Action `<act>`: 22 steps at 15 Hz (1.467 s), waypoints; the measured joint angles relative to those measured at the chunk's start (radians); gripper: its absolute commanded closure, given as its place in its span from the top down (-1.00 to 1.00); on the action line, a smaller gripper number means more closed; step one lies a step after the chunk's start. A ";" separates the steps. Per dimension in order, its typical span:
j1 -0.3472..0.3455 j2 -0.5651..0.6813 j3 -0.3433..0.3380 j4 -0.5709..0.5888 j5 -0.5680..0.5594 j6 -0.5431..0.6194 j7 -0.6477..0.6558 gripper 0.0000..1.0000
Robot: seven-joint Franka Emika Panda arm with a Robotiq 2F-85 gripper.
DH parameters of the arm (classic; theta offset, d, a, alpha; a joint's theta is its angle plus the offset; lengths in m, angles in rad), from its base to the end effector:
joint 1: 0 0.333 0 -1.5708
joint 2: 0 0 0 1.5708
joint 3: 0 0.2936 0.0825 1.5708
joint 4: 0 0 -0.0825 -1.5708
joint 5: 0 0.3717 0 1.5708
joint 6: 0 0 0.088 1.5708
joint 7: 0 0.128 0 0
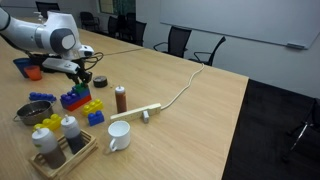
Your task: Pick up the green object from the blue object and put it on the table
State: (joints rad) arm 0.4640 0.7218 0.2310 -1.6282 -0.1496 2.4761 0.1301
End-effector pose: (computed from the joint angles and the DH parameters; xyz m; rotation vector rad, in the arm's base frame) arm 0.5369 0.4239 0.1911 -2.8944 -0.9096 -0.1782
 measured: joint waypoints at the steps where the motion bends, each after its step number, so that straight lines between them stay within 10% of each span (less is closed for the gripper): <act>1: 0.002 0.000 -0.003 0.000 0.000 0.000 0.000 -0.80; 22: 0.015 -0.067 -0.019 0.043 -0.013 -0.142 0.008 -0.85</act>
State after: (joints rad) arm 0.4792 0.6551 0.2116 -1.5856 -0.1622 2.3343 0.1379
